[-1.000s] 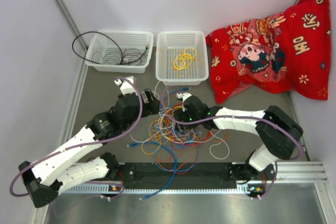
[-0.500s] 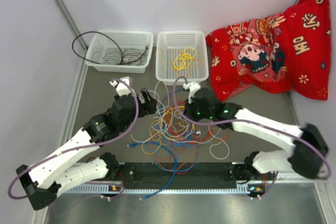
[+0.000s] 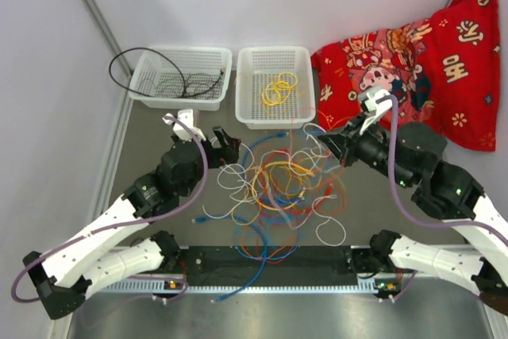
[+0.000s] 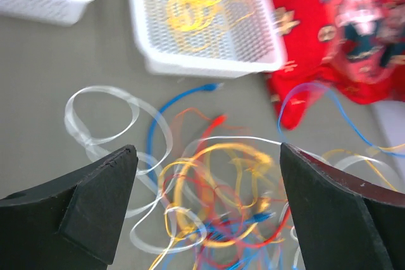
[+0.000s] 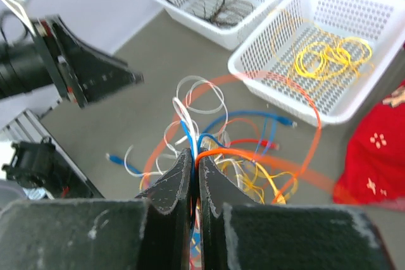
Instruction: Untangle the cables
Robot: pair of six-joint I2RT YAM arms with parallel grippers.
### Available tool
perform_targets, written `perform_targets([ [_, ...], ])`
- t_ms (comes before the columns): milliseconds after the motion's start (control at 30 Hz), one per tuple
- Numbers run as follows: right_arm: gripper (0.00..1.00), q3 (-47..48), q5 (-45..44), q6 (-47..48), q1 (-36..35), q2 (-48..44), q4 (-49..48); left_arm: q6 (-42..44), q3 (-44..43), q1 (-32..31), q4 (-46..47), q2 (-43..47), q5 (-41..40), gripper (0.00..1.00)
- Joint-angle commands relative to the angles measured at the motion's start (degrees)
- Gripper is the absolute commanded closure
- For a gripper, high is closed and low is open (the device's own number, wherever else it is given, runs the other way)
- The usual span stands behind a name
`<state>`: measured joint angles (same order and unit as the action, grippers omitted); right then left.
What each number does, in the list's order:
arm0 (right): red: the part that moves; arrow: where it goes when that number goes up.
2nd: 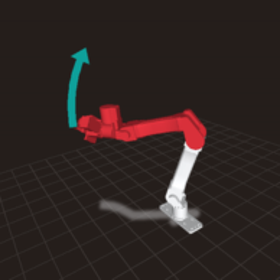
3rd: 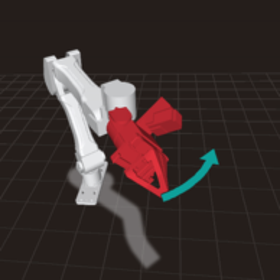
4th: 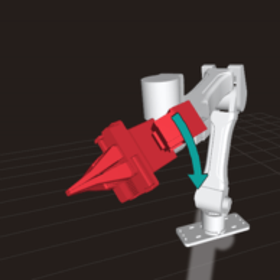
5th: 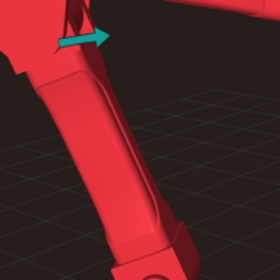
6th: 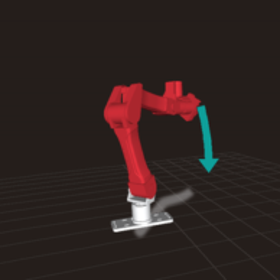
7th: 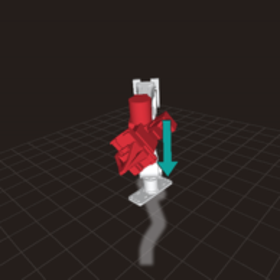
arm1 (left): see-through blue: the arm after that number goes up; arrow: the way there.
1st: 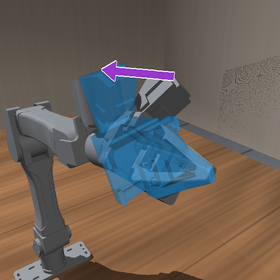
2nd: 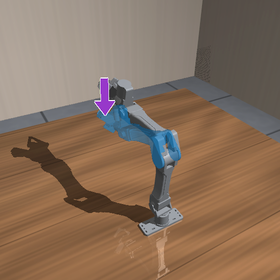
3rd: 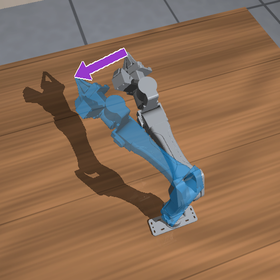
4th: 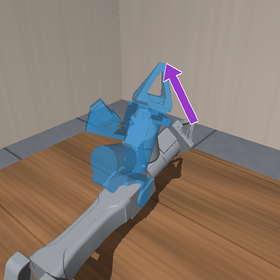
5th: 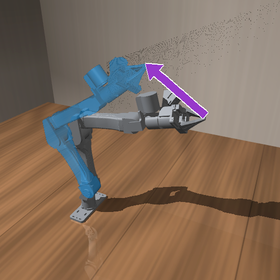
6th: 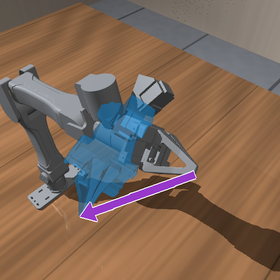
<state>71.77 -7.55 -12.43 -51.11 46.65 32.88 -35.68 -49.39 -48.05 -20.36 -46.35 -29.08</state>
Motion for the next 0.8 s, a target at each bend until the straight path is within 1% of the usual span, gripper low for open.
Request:
perform_targets([
  [0,1.00,4.34,-0.36,-0.14,-0.04,-1.39,4.82,6.14,1.39,-0.11,18.05,0.20,7.97,0.01],
  [33,1.00,4.78,-0.18,-0.49,-0.04,-1.48,5.34,6.67,3.31,-0.11,22.16,0.29,9.55,0.01],
  [67,1.00,5.57,0.08,-0.58,-0.04,-1.56,5.61,6.85,4.38,-0.11,28.38,0.47,13.40,0.01],
  [100,1.00,5.84,0.08,-0.67,-0.04,-1.65,5.79,6.42,5.34,-0.11,31.58,0.21,14.65,0.01],
  [167,1.00,6.19,-0.36,-0.84,-0.04,-1.74,6.31,5.45,7.11,-0.11,35.81,-0.67,18.07,0.01],
  [200,1.00,6.10,-0.36,-1.11,-0.04,-1.83,6.49,5.45,7.37,-0.11,39.66,-1.37,23.14,0.01],
  [267,1.00,5.84,-0.71,-1.55,-0.04,-2.09,6.49,4.84,7.20,-0.11,41.62,-4.00,27.30,0.02],
  [300,1.00,5.75,-0.62,-1.72,-0.04,-2.27,6.32,4.14,7.02,-0.20,43.11,-4.97,31.41,0.04],
  [467,1.00,5.58,-0.01,-2.51,-0.04,-2.80,6.32,1.06,8.08,-0.11,48.56,-9.36,36.20,0.09],
  [600,1.00,5.40,0.78,-3.22,-0.04,-3.32,6.14,-0.79,8.60,-0.11,53.57,-11.92,39.18,0.12],
  [767,1.00,5.31,1.84,-4.10,-0.04,-3.32,6.05,-1.06,8.69,-0.37,59.46,-14.47,43.83,0.13],
])
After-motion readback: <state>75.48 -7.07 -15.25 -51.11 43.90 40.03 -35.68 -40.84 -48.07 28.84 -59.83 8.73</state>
